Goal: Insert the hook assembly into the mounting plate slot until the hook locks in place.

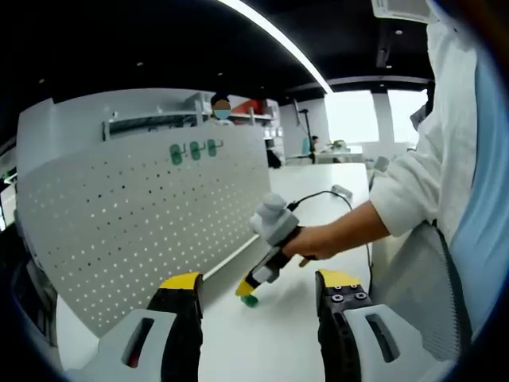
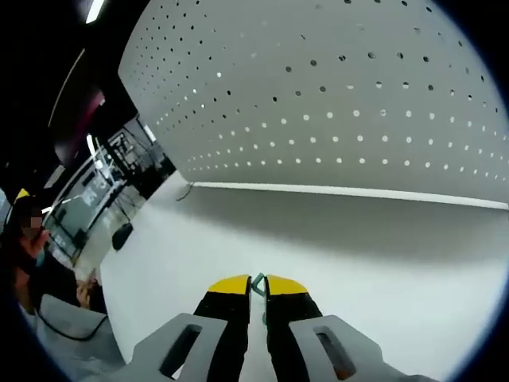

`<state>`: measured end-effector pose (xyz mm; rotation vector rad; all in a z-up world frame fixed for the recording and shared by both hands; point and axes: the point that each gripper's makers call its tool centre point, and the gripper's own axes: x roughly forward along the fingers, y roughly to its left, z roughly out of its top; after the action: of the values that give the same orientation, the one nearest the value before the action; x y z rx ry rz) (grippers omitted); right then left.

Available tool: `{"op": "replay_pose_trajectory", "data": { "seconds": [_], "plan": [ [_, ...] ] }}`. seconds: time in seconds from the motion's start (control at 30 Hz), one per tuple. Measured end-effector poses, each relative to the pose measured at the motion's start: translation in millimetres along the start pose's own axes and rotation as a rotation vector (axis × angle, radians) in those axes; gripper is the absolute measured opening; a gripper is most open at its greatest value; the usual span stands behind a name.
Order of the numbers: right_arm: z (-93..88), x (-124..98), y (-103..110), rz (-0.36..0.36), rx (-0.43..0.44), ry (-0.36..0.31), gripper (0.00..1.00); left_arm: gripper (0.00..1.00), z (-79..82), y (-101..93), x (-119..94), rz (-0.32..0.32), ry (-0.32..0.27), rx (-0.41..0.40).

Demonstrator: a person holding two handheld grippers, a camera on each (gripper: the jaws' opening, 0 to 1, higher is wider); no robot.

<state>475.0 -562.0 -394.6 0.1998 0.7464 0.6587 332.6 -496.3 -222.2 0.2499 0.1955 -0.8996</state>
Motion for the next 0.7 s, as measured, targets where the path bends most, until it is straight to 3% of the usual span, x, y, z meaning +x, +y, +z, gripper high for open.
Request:
{"op": "replay_pose_trajectory", "data": {
  "seconds": [0.53,0.7],
  "plan": [
    [7.6,-12,2,0.007,-0.006,-0.024,0.01,0.58,0.0,-1.8,3,-0.012,0.005,0.005],
    [26.1,-32,18,0.033,-0.008,-0.088,0.01,0.57,0.6,-3.0,6,-0.017,0.008,0.012]
  ]
}}
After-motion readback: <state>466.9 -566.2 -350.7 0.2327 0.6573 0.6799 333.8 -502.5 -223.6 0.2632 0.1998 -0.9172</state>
